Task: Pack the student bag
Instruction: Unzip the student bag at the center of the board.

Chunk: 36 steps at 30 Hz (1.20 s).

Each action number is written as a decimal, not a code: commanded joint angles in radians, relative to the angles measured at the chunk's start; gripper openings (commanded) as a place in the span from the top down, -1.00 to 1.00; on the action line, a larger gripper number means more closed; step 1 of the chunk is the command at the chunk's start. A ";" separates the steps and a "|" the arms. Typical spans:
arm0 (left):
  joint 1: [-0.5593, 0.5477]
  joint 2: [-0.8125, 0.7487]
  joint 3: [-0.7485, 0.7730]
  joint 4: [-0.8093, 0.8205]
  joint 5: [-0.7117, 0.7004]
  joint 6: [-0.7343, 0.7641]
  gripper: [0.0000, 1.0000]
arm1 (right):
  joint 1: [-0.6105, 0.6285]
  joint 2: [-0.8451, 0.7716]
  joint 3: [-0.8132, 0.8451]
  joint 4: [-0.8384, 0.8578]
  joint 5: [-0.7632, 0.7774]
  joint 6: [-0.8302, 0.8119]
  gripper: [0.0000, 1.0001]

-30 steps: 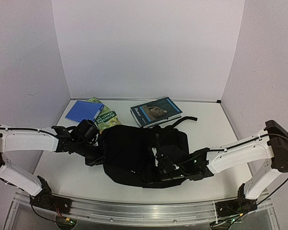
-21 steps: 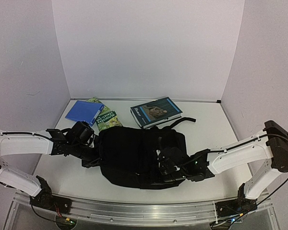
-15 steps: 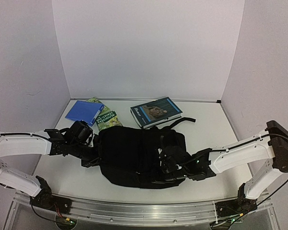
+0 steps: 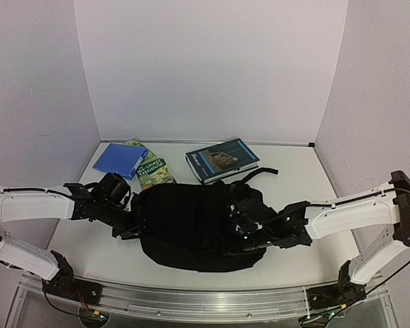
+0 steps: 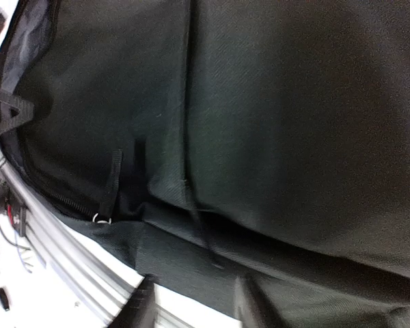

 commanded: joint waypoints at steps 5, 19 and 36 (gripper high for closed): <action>0.076 -0.141 0.098 -0.151 -0.080 0.023 -0.69 | -0.002 -0.060 0.195 -0.149 0.121 -0.100 -0.52; 0.217 -0.025 0.114 -0.017 0.009 0.176 -0.65 | -0.001 0.356 0.549 0.003 0.190 -0.101 -0.75; 0.225 0.063 -0.041 0.219 0.134 0.137 1.00 | 0.003 0.641 0.724 0.100 0.161 -0.134 -0.76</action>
